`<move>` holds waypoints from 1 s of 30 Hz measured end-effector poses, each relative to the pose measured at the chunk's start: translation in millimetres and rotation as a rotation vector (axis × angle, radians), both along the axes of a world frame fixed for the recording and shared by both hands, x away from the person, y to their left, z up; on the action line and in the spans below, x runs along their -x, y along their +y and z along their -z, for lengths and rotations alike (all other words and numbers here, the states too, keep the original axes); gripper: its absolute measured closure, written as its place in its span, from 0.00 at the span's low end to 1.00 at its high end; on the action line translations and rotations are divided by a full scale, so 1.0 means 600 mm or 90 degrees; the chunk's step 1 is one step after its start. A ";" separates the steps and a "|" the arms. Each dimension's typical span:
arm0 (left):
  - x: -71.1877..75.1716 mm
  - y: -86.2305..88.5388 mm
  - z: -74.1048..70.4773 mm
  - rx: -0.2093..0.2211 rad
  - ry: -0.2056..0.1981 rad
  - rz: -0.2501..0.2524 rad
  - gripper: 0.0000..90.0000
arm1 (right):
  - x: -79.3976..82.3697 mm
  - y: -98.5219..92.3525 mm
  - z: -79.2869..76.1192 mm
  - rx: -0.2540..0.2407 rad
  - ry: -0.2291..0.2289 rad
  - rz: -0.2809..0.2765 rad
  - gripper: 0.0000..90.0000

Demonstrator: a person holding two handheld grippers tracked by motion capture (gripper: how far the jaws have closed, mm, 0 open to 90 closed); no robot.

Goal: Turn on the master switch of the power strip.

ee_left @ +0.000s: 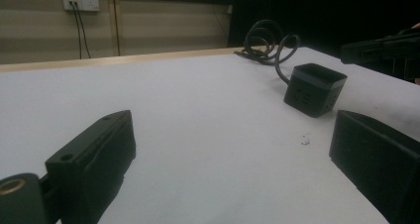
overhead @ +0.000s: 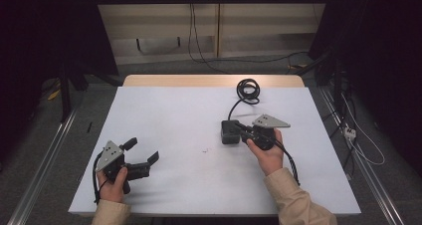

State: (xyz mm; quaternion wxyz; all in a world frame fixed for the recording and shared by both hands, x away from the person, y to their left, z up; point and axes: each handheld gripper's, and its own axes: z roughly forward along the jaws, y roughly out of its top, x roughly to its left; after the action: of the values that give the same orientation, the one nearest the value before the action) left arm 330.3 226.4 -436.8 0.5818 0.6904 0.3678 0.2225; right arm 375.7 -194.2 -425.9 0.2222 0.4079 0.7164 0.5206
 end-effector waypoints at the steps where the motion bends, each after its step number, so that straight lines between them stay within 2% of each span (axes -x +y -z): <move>1: 0.000 0.000 0.000 0.000 0.001 0.000 0.04 | 0.000 0.000 -0.001 -0.002 0.001 -0.001 0.93; 6: 0.000 0.000 0.000 0.000 0.000 -0.001 0.04 | -0.005 0.000 -0.002 -0.001 -0.002 -0.001 0.94; 30: 0.000 -0.001 0.001 0.004 0.003 0.002 0.04 | -0.016 0.003 0.004 0.001 0.021 -0.006 1.00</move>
State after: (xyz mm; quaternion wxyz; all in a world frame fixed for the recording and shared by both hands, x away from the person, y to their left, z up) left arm 330.4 225.9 -437.6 0.5835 0.6897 0.3685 0.2192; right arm 385.4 -192.4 -428.4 0.2083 0.4129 0.7223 0.5142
